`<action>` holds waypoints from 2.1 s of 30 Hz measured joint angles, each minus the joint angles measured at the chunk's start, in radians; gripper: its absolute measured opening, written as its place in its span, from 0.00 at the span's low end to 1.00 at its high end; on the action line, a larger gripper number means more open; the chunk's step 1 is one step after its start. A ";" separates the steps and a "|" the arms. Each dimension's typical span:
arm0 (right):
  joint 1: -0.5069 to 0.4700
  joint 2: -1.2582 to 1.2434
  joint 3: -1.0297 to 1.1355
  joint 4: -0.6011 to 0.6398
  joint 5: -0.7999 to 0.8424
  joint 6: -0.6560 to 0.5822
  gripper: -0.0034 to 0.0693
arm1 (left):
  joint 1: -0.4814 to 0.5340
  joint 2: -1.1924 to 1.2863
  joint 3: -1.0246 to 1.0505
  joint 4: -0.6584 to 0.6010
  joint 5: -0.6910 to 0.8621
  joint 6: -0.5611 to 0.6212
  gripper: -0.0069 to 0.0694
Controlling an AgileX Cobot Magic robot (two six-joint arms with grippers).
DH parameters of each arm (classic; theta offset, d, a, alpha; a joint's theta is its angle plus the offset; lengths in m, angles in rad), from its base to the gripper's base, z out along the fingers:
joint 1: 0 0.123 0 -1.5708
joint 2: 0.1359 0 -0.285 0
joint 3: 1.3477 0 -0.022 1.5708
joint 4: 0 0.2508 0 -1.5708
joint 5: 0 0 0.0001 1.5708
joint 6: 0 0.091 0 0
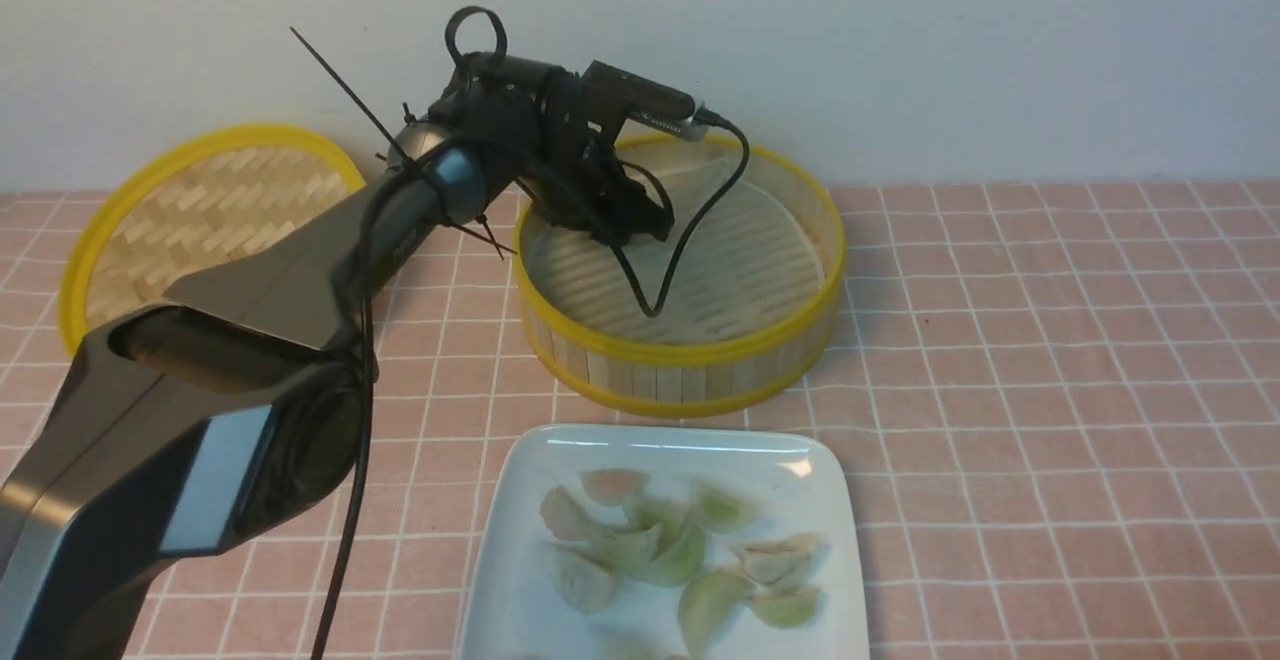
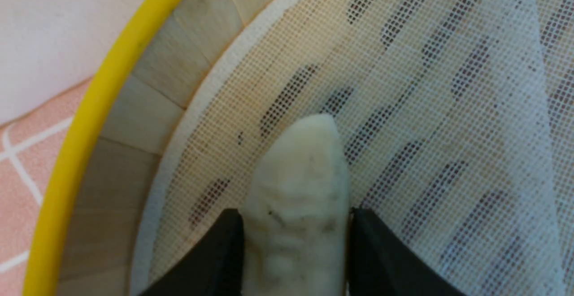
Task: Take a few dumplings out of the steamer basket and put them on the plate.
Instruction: Use the left arm to grab a dumpling from the steamer, then use the left arm to put the dumpling into the plate
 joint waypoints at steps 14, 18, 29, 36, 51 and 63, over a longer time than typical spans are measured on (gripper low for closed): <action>0.000 0.000 0.000 0.000 0.000 0.000 0.03 | 0.000 -0.251 -0.151 -0.084 0.404 0.039 0.44; 0.000 0.000 0.000 0.000 0.000 0.000 0.03 | 0.000 -0.354 -0.135 -0.123 0.420 0.045 0.44; 0.000 0.000 0.000 0.000 0.000 0.000 0.03 | -0.034 -0.881 0.556 -0.181 0.420 -0.012 0.44; 0.000 0.000 0.000 0.000 0.000 0.000 0.03 | -0.185 -1.049 1.118 -0.213 0.275 -0.016 0.44; 0.000 0.000 0.000 0.000 0.000 0.000 0.03 | -0.332 -0.819 1.291 -0.240 -0.083 0.008 0.54; 0.000 0.000 0.000 0.000 0.000 0.000 0.03 | -0.332 -0.948 1.175 -0.217 0.034 -0.027 0.44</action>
